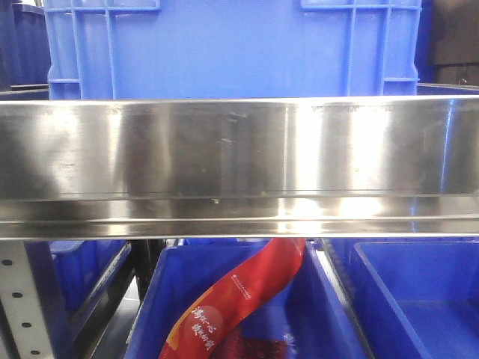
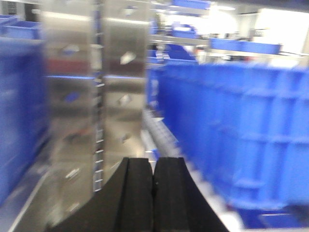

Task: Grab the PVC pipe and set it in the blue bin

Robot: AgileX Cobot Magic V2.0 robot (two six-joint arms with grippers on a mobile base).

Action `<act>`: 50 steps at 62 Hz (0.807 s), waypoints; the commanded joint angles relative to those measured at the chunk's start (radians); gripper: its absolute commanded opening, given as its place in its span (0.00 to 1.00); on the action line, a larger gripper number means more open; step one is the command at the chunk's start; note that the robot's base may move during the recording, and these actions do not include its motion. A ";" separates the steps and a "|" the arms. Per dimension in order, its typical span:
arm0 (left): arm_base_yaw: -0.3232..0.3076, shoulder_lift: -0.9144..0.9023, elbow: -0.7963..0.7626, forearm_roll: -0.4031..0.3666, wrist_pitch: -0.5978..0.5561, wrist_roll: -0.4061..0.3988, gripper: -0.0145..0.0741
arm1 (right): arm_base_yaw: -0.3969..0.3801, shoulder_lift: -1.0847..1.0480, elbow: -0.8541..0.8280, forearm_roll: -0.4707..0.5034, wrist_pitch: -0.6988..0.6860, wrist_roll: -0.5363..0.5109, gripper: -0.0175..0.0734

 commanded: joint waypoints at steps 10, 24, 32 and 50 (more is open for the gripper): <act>0.068 -0.162 0.136 0.006 0.014 -0.002 0.04 | -0.005 -0.003 0.002 -0.009 -0.009 -0.006 0.01; 0.072 -0.198 0.175 0.006 -0.029 -0.002 0.04 | -0.005 -0.003 0.002 -0.009 -0.009 -0.006 0.01; 0.092 -0.198 0.175 0.043 -0.054 -0.002 0.04 | -0.005 -0.003 0.002 -0.009 -0.009 -0.006 0.01; 0.104 -0.198 0.175 0.068 0.016 -0.002 0.04 | -0.005 -0.003 0.002 -0.009 -0.009 -0.006 0.01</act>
